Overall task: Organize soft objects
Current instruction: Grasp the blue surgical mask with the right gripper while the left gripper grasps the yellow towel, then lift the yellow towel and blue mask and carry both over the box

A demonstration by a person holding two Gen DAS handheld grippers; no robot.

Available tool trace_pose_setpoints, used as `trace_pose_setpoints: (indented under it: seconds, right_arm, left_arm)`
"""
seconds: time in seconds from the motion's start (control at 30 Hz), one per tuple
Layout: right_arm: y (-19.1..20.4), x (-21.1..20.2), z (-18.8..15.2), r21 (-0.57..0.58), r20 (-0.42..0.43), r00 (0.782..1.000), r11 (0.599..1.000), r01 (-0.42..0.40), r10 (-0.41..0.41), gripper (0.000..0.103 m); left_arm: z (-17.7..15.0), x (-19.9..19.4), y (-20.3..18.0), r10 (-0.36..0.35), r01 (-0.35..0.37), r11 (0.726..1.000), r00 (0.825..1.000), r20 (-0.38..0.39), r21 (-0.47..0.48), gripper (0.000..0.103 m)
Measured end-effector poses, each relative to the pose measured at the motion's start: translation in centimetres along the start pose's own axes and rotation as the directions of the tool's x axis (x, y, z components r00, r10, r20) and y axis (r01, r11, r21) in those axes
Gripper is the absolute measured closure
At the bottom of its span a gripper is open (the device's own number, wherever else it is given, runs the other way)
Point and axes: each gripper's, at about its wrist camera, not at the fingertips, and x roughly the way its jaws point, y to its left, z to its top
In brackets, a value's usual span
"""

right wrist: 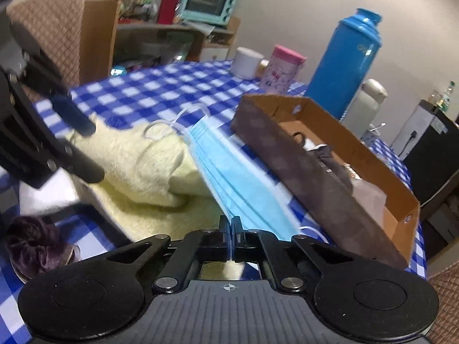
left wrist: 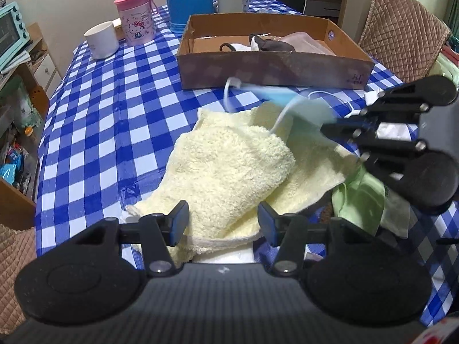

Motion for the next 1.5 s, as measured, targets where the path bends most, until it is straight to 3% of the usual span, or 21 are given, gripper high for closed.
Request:
trace_pose_setpoints:
  seconds: [0.3, 0.5, 0.57, 0.63, 0.7, 0.87, 0.97, 1.03, 1.07, 1.1, 1.13, 1.27, 1.4, 1.5]
  right_arm:
    - [-3.5, -5.2, 2.1, 0.149, 0.085, 0.992, 0.985, 0.083, -0.096, 0.103]
    - [-5.4, -8.8, 3.0, 0.238, 0.082, 0.989, 0.966, 0.102, -0.125, 0.103]
    - [-6.0, -9.6, 2.9, 0.273, 0.071, 0.990, 0.957, 0.099, -0.122, 0.103]
    - [-6.4, -10.3, 2.5, 0.295, 0.058, 0.991, 0.950, 0.101, -0.123, 0.103]
    - [-6.6, -10.6, 2.2, 0.306, 0.050, 0.991, 0.946, 0.106, -0.127, 0.103]
    - [-7.6, -11.1, 1.7, 0.360, 0.016, 0.997, 0.931, 0.059, -0.069, 0.103]
    - [-8.9, -10.5, 0.8, 0.477, -0.017, 1.000, 0.878, 0.029, -0.024, 0.102]
    - [-9.9, -10.0, 0.1, 0.542, -0.046, 0.999, 0.840, 0.018, 0.008, 0.096]
    - [-10.3, -9.7, -0.4, 0.569, -0.058, 0.998, 0.822, 0.015, 0.021, 0.079]
    - [-10.8, -9.3, -0.8, 0.592, -0.075, 0.997, 0.805, 0.019, 0.032, 0.056]
    - [-11.1, -9.1, -1.2, 0.605, -0.088, 0.996, 0.795, 0.028, 0.031, 0.049]
    - [-11.7, -8.5, -2.6, 0.579, -0.140, 0.990, 0.812, 0.069, 0.016, 0.047]
    - [-11.3, -7.1, -3.9, 0.498, -0.206, 0.978, 0.859, 0.118, -0.015, 0.046]
    - [-11.5, -6.3, -5.3, 0.506, -0.238, 0.971, 0.852, 0.137, -0.015, 0.045]
  left_arm:
    - [0.4, 1.0, -1.5, 0.005, -0.006, 0.996, 1.000, 0.020, 0.091, 0.052]
    - [0.2, 2.7, -2.5, 0.042, -0.043, 0.985, 0.999, 0.012, 0.165, 0.051]
    - [0.2, 3.2, -2.7, 0.057, -0.059, 0.980, 0.998, 0.015, 0.191, 0.053]
    - [0.2, 3.4, -2.8, 0.067, -0.069, 0.974, 0.998, 0.019, 0.216, 0.078]
    - [0.3, 3.2, -2.8, 0.074, -0.080, 0.970, 0.997, 0.034, 0.230, 0.085]
    - [1.5, 1.3, -1.5, 0.050, -0.067, 0.981, 0.994, 0.095, 0.183, 0.088]
    - [2.1, 0.6, -0.9, 0.040, -0.055, 0.988, 0.994, 0.107, 0.147, 0.088]
    - [2.1, 0.6, -0.9, 0.044, -0.058, 0.989, 0.994, 0.103, 0.138, 0.088]
    - [2.0, 0.7, -0.9, 0.049, -0.062, 0.989, 0.994, 0.100, 0.136, 0.088]
    - [1.9, 0.8, -1.0, 0.052, -0.065, 0.989, 0.994, 0.096, 0.132, 0.088]
    - [1.9, 0.9, -1.0, 0.054, -0.065, 0.990, 0.994, 0.090, 0.123, 0.088]
    - [2.0, 1.1, -0.7, 0.045, -0.051, 0.996, 0.996, 0.078, 0.077, 0.088]
    - [2.2, 1.4, -0.5, 0.040, -0.043, 0.998, 0.997, 0.065, 0.049, 0.088]
    - [2.2, 1.7, -0.4, 0.039, -0.041, 0.999, 0.998, 0.056, 0.034, 0.087]
